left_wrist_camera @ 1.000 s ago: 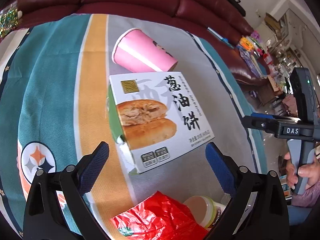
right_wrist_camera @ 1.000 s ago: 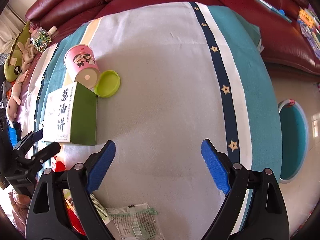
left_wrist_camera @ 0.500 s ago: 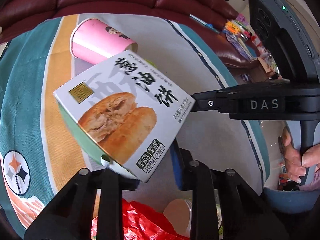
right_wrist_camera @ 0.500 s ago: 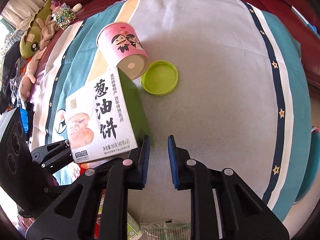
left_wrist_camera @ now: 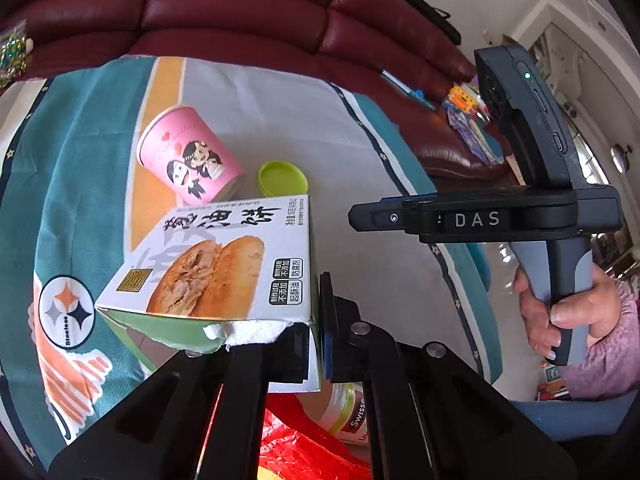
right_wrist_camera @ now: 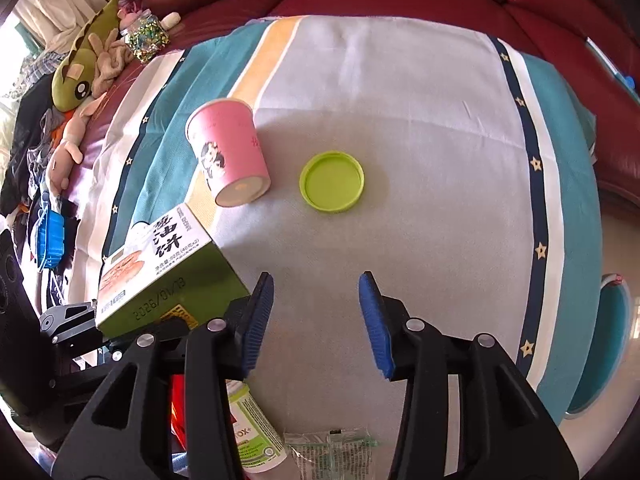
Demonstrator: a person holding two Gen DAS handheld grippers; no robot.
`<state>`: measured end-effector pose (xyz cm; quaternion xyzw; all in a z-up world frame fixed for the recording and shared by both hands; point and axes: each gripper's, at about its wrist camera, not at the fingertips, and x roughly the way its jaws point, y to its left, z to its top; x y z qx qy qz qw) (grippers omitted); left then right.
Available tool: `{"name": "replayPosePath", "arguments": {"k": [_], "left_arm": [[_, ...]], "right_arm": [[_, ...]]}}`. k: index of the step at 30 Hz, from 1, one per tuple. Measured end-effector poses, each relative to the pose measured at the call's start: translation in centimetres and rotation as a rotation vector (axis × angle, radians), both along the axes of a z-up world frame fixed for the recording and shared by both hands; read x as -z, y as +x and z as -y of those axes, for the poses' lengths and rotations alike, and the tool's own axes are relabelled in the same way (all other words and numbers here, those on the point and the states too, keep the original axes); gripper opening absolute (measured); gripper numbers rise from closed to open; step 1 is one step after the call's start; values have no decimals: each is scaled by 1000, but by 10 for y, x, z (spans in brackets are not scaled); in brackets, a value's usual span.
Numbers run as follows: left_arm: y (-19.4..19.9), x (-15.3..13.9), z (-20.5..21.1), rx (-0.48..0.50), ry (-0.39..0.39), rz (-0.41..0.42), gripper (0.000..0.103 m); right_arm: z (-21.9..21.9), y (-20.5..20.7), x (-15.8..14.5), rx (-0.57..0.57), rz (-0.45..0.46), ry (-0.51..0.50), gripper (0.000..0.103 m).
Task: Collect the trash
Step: 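Grasp the scallion-pancake box with the left tool while the right tool grasps the pink cup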
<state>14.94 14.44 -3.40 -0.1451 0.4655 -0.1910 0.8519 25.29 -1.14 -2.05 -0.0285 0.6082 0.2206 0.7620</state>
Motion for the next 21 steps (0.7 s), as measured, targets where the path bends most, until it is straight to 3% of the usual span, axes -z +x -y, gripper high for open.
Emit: {"name": "replayPosePath", "arguments": {"k": [6, 13, 21], "left_arm": [[-10, -3, -38, -105, -3, 1, 5], [-10, 27, -66, -199, -31, -60, 9], [-18, 52, -103, -293, -38, -123, 28]], "right_arm": [[-38, 10, -8, -73, 22, -9, 52], [-101, 30, 6, -184, 5, -38, 56], [-156, 46, 37, -270, -59, -43, 60]]}}
